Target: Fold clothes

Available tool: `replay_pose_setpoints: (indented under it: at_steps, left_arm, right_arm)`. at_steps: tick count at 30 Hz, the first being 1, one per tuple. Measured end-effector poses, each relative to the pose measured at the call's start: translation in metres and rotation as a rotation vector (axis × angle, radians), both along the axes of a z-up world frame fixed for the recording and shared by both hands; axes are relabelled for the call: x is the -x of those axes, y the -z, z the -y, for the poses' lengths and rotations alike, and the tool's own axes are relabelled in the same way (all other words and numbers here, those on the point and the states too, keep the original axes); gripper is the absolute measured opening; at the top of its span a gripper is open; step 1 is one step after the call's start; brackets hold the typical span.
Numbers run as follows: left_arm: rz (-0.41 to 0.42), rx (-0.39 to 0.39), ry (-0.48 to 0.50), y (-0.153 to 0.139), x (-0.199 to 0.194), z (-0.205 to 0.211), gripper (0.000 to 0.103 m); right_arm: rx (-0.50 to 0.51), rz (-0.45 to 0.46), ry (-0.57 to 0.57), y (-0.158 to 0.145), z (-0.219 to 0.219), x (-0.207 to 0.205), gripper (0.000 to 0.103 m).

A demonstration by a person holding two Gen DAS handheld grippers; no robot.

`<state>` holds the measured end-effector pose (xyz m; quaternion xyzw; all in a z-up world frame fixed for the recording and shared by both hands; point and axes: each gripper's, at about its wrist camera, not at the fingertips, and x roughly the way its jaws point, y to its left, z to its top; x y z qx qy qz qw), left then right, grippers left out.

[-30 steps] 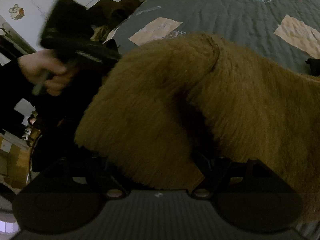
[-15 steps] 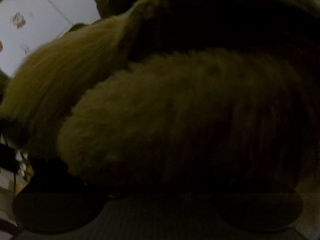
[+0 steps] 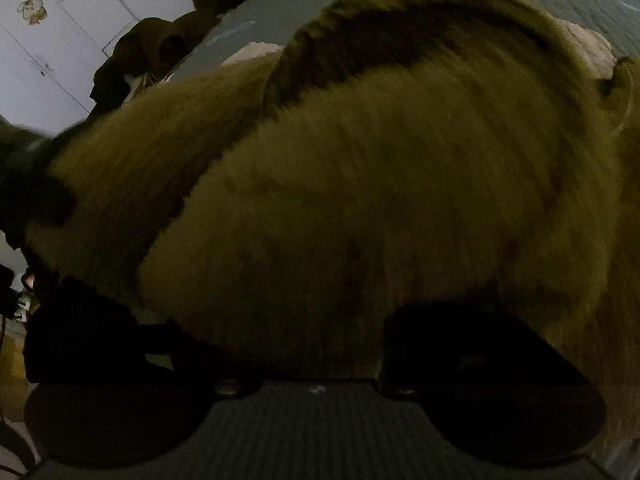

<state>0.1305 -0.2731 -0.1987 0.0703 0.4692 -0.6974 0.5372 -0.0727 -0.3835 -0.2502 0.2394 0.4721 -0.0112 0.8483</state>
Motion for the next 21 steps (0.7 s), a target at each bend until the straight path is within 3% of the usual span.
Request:
replay_pose_setpoints:
  at_steps: [2,4,5,15,17,18,19,21]
  left_arm:
    - [-0.009,-0.014,-0.015,0.006,-0.005,0.011,0.032]
    - [-0.008,-0.032,-0.032,0.015,-0.005,0.023,0.062]
    - [-0.005,-0.040,-0.038,0.019,-0.005,0.028,0.067]
    - [0.054,-0.136,-0.153,0.058,-0.026,0.040,0.069]
    - [0.044,-0.137,-0.154,0.059,-0.028,0.034,0.061]
    - [0.036,-0.133,-0.151,0.059,-0.028,0.032,0.039]
    - [0.028,-0.128,-0.149,0.058,-0.028,0.029,0.008]
    - [0.012,-0.119,-0.143,0.058,-0.028,0.023,0.007]
  right_arm:
    - [0.005,0.007,-0.004,-0.002,0.001,0.004,0.079]
    - [0.014,0.016,-0.016,-0.004,0.009,0.000,0.079]
    - [0.019,0.020,-0.023,-0.005,0.013,-0.002,0.079]
    - [0.007,0.015,-0.038,-0.007,0.019,-0.001,0.079]
    - [-0.002,0.022,-0.045,-0.008,0.021,-0.005,0.079]
    - [-0.005,0.027,-0.049,-0.009,0.022,-0.006,0.079]
    - [-0.006,0.031,-0.054,-0.010,0.021,-0.006,0.079]
    - [-0.006,0.041,-0.065,-0.014,0.019,-0.004,0.079]
